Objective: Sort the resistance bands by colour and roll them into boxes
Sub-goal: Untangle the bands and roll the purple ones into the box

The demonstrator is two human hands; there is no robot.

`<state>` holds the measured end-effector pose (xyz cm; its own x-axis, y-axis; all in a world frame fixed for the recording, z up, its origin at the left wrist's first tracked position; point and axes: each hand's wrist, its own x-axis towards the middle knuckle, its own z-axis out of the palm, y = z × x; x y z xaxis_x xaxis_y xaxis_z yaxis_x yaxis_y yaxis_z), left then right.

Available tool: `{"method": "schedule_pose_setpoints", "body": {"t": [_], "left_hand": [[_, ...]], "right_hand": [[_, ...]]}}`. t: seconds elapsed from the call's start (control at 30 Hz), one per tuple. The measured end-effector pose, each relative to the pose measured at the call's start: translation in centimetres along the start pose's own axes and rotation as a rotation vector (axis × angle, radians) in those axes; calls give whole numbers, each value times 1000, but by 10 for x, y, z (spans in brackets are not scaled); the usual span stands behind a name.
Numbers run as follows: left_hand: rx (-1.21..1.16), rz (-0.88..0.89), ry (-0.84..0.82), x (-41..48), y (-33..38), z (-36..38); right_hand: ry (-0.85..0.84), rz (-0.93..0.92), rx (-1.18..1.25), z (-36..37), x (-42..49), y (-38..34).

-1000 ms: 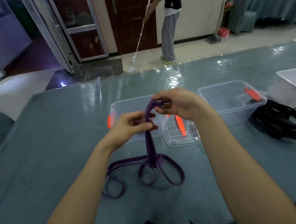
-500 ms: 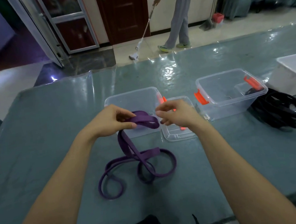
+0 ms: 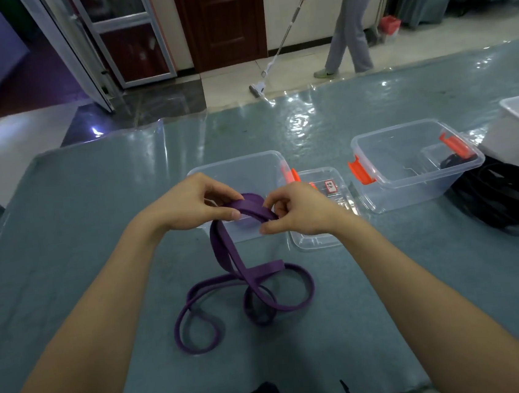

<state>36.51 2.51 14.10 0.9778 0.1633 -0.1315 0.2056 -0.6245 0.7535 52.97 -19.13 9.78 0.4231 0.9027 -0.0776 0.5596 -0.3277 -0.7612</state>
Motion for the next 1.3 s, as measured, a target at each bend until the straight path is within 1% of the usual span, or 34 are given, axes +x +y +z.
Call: {"method": "schedule_pose_setpoints", "body": {"t": [0.07,0.17,0.33,0.4,0.57,0.63,0.73,0.8,0.93,1.1,1.2,1.3], "left_hand": [[9,-15,5,-2,-5,-2],[40,-41,12,-5,-8,0],[54,-38,14,-3,-3,-1],[62,-29,10,-3,1,-1],[82,-20,35,-4,5,-3],[143,-23,37,-6,5,-2],[160,-39,39,-9,5,4],[131,-48,22,-11,7,7],[-122,-1,-19,-13,14,11],[-235,95,4,-12,18,12],[-241,98,38,-11,21,13],[-109,93,48,-12,27,14]], "right_hand": [[19,2,37,-8,0,1],[20,-28,16,-17,1,0],[-97,-34,-111,-18,0,-9],[-113,-37,-141,-14,1,-13],[-106,-30,-76,-10,3,-14],[-61,-14,-51,-12,4,-13],[-11,-21,5,-18,3,-12],[-19,-36,29,-20,2,-15],[-56,-54,105,-30,1,-24],[-89,-61,85,-41,0,-35],[-89,-69,74,-45,-2,-38],[-99,-88,121,-48,-5,-35]]}}
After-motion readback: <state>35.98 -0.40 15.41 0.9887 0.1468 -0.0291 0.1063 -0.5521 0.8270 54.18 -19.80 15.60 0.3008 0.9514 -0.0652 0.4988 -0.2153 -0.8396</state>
